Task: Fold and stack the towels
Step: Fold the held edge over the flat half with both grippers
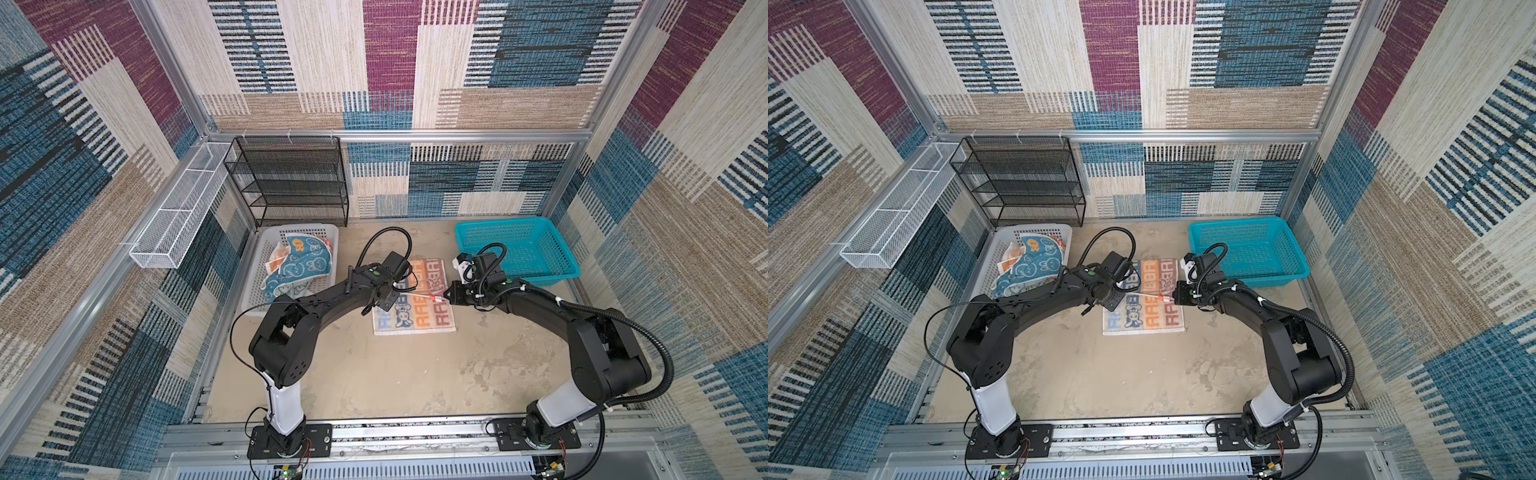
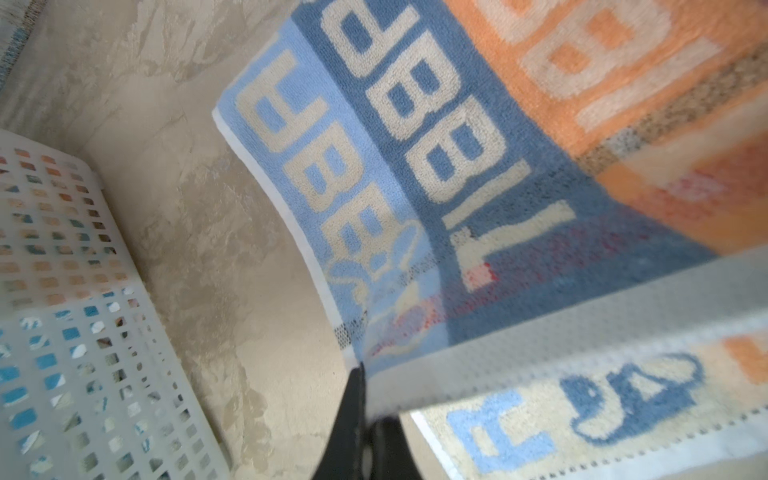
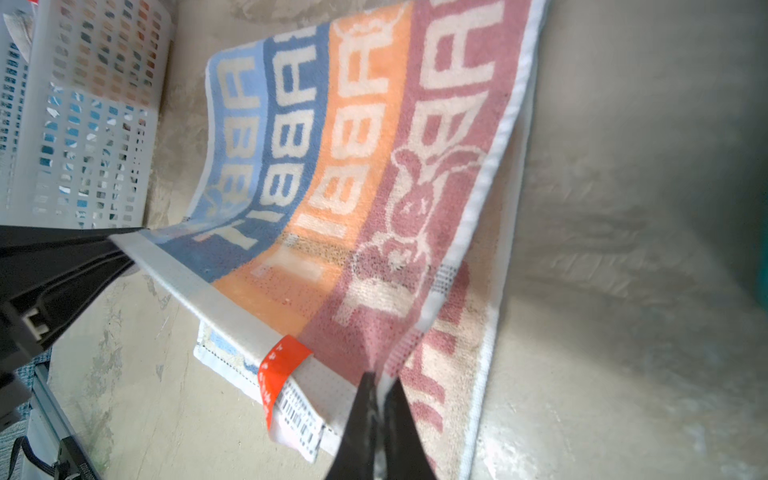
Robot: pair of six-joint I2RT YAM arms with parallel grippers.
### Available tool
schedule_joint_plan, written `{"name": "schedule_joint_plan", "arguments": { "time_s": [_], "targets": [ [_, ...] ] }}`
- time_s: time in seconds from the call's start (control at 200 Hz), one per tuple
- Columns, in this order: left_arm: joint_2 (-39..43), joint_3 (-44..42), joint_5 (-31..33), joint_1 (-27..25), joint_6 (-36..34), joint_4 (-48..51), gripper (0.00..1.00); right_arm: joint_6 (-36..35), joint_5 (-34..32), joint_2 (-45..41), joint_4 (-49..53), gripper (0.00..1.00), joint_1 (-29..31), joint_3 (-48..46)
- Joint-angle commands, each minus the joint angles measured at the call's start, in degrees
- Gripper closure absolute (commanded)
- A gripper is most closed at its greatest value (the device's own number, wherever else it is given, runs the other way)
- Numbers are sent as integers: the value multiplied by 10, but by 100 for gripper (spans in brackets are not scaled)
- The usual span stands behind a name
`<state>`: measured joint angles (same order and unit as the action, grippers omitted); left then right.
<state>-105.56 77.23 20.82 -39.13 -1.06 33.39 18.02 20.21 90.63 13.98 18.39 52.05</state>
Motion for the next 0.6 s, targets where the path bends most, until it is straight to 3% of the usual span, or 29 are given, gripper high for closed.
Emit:
{"name": "schedule_joint_plan", "arguments": {
  "time_s": [0.0,0.265,0.591],
  "targets": [
    [22,-18,48,-7,18,2,100,13,-30,-6,-21,100,7,-17],
    [51,-71,56,-24,30,-31,100,32,-43,-2,-47,100,35,-55],
    [-32,-58,78,-13,31,-22,100,58,-17,53,-100,100,45,-62]
  ]
}}
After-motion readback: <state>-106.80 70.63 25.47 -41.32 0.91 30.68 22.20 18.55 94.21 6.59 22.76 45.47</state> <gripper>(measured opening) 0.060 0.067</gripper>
